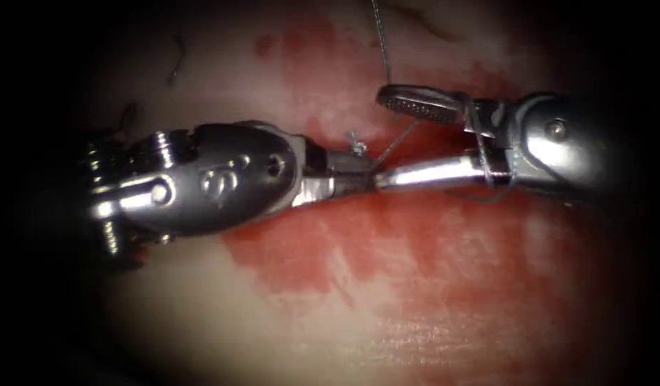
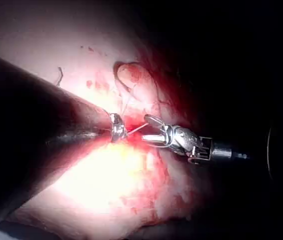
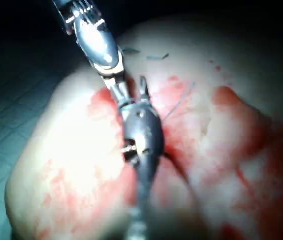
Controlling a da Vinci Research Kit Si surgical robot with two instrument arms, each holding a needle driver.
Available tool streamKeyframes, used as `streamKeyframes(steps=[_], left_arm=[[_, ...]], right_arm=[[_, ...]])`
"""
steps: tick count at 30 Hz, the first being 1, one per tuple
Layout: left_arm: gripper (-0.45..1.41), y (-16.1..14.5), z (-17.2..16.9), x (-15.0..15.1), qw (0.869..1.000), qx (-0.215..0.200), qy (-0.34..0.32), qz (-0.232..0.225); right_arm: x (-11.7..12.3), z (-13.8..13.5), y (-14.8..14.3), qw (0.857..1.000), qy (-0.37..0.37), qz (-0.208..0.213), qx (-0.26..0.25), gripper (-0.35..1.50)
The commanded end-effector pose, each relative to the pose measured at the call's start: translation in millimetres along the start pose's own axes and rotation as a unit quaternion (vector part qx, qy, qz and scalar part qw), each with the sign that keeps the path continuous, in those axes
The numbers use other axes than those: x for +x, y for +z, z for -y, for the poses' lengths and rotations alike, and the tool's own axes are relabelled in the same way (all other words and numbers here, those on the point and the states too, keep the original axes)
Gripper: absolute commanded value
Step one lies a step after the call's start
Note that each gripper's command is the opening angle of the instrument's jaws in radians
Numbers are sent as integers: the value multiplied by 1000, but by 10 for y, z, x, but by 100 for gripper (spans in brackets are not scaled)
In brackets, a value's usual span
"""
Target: Wound Closure
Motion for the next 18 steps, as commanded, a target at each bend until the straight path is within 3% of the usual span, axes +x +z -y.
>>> streamKeyframes(steps=[1,18], left_arm=[[-35,5,1,4,1000,-1,1,1],[-35,-6,-56,25,1000,-10,5,18]], right_arm=[[-4,0,7,1000,1,0,-3,52],[-10,-16,1,997,35,12,-70,52]])
